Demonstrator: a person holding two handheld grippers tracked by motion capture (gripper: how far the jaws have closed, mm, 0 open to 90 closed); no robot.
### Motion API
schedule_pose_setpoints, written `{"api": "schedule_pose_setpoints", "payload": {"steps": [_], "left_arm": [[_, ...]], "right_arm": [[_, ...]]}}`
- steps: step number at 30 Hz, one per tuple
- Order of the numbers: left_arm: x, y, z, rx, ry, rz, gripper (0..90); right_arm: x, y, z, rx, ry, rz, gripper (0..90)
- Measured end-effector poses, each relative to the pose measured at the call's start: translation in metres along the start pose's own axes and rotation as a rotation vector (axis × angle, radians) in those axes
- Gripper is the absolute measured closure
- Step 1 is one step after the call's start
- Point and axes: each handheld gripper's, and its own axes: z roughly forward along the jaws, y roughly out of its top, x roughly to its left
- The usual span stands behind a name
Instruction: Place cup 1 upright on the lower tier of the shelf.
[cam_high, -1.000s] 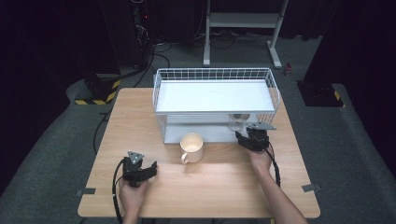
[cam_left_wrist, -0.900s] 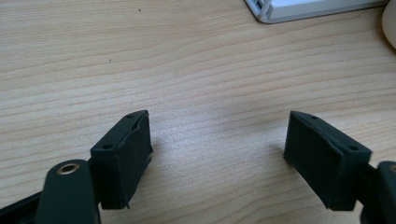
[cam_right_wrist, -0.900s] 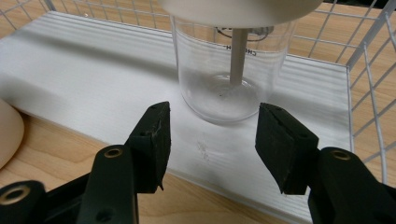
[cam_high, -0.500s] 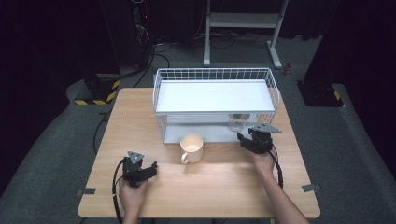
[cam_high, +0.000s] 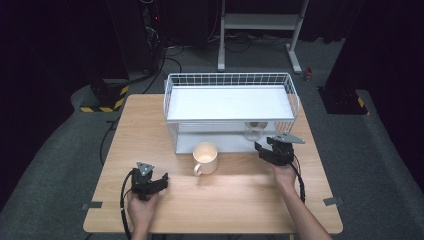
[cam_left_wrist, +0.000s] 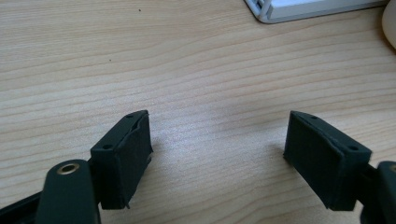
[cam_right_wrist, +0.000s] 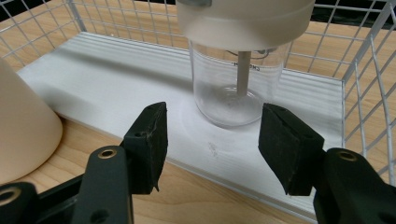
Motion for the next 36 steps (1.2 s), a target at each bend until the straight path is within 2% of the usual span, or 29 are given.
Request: {"api": "schedule_pose_setpoints", "payload": {"steps": [19, 36], "left_arm": [[0.000, 0.000, 0.000, 0.000, 0.000, 0.003, 22.9], [0.000, 0.000, 0.000, -0.001, 0.001, 0.001, 22.9]], "right_arm": [[-0.002, 0.002, -0.017, -0.032, 0.037, 0.001, 40.1], [-0.008, -0.007, -0.031, -0.051, 0.051, 0.015, 38.8]]}}
